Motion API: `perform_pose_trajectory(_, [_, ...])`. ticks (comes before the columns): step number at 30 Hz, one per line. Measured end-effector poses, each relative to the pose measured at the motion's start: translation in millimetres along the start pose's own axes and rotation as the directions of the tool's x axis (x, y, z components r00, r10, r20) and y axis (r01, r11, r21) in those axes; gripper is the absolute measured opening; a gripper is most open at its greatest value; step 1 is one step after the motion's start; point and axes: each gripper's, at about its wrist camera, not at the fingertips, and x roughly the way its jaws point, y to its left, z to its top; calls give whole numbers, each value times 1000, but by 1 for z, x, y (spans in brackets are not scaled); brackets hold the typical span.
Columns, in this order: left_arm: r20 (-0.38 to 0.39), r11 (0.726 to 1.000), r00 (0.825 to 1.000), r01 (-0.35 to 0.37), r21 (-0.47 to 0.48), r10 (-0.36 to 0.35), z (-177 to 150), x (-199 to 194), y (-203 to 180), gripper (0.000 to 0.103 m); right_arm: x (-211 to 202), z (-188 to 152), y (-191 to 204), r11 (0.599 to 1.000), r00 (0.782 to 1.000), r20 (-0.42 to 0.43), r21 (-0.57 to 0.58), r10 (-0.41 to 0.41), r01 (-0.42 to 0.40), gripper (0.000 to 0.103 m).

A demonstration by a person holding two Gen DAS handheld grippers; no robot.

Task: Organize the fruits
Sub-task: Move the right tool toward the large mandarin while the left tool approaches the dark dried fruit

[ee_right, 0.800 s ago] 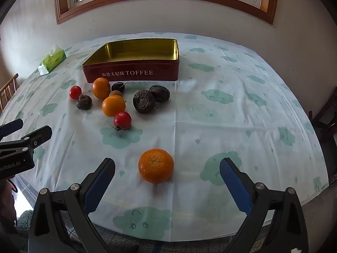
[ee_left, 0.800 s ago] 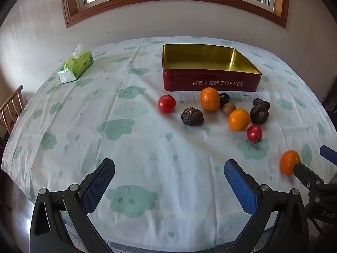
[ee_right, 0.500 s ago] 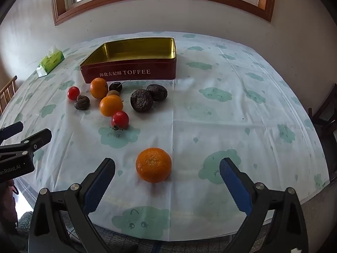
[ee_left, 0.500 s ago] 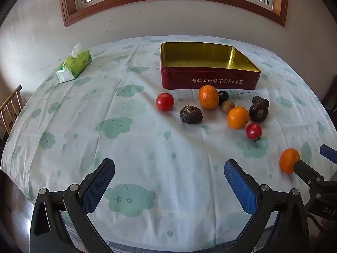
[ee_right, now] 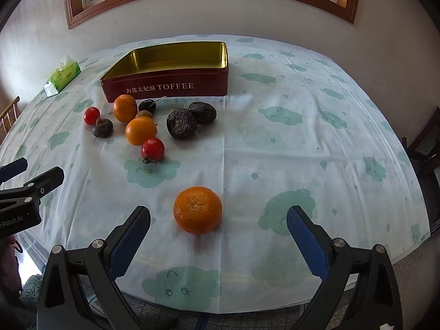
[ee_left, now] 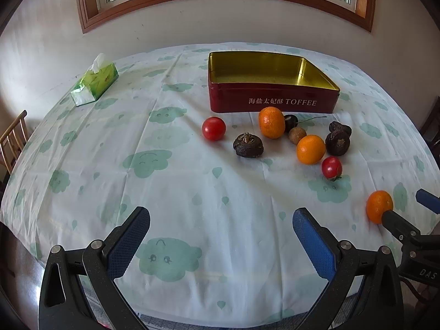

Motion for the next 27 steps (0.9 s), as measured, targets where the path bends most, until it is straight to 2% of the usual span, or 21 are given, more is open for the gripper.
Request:
perform_pose_trajectory(21, [-11,1000,1000,1,-1,-1,-2,1,-1,103,5,-2,5,1000,1000,-20,-5,1,-2,98])
perform_pose_trajectory(27, [-22,1000,1000,5,-10,-5,-5,5,1,103,8,-2,4,1000,999,-37,-4,5,-5,93])
